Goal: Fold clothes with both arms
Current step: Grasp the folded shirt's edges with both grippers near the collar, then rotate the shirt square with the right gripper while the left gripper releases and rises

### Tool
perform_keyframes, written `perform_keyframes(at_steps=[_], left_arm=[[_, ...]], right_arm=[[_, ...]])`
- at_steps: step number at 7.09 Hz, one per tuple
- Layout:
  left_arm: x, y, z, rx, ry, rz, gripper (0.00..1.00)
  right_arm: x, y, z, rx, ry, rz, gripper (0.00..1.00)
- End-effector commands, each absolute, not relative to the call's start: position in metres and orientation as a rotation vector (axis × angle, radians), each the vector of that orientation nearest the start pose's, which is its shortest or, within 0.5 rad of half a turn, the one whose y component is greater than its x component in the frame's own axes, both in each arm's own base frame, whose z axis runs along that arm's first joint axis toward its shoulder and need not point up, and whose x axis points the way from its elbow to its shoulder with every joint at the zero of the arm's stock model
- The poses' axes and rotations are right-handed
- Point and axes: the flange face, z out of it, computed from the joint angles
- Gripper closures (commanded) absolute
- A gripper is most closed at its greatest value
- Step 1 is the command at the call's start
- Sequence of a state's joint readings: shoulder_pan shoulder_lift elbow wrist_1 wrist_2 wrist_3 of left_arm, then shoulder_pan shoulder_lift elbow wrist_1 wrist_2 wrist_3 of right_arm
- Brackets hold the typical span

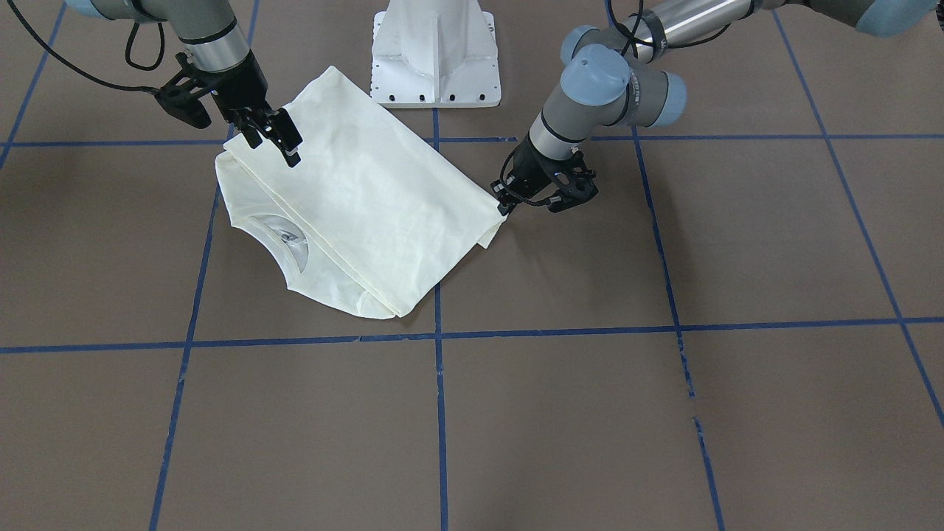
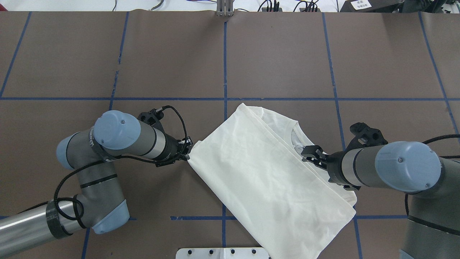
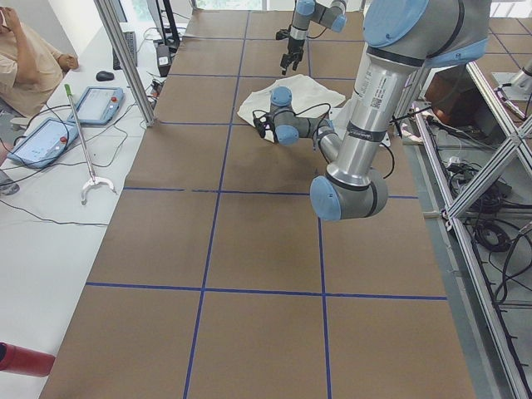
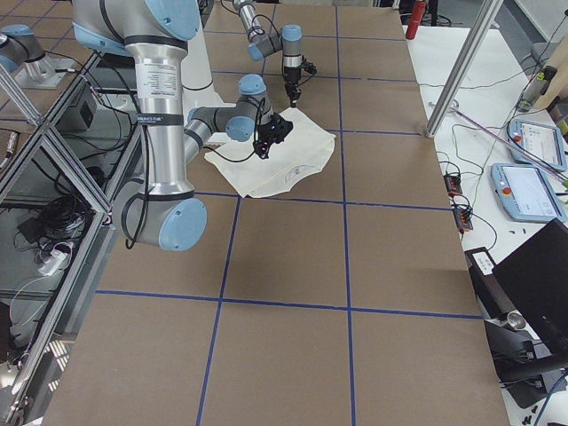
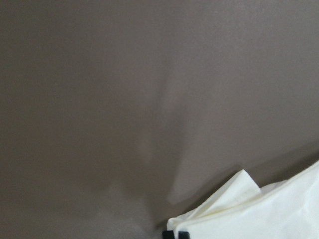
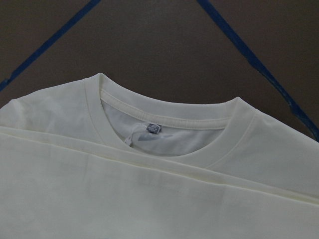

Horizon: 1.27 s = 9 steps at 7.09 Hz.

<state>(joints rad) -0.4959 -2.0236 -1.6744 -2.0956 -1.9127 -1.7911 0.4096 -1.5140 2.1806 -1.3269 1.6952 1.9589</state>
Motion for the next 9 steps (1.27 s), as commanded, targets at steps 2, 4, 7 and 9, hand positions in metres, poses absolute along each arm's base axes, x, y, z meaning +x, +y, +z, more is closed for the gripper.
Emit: perform_keyframes(at_steps=[2,4,7,9], left_arm=[[0.458,-0.495,0.292,0.066,1.093,-0.405,1.00],[0.481,-0.612,0.254,0.123,1.083,-0.490,1.00],[0.480,-0.663,0.258,0.199,1.135,-0.477,0.61],[0.454,-0.630,0.239,0.191,1.200,-0.441,0.47]], right_arm=[[-0.387,-0.298,0.322,-0.107,-0.940,0.679,0.00],[-0.393,-0.300,0.309,-0.110,-0.974,0.672,0.00],[-0.440,-0.307,0.277,-0.116,-1.024,0.655,0.00],[-0.462,-0.299,0.275,-0.121,-1.014,0.634,0.00]])
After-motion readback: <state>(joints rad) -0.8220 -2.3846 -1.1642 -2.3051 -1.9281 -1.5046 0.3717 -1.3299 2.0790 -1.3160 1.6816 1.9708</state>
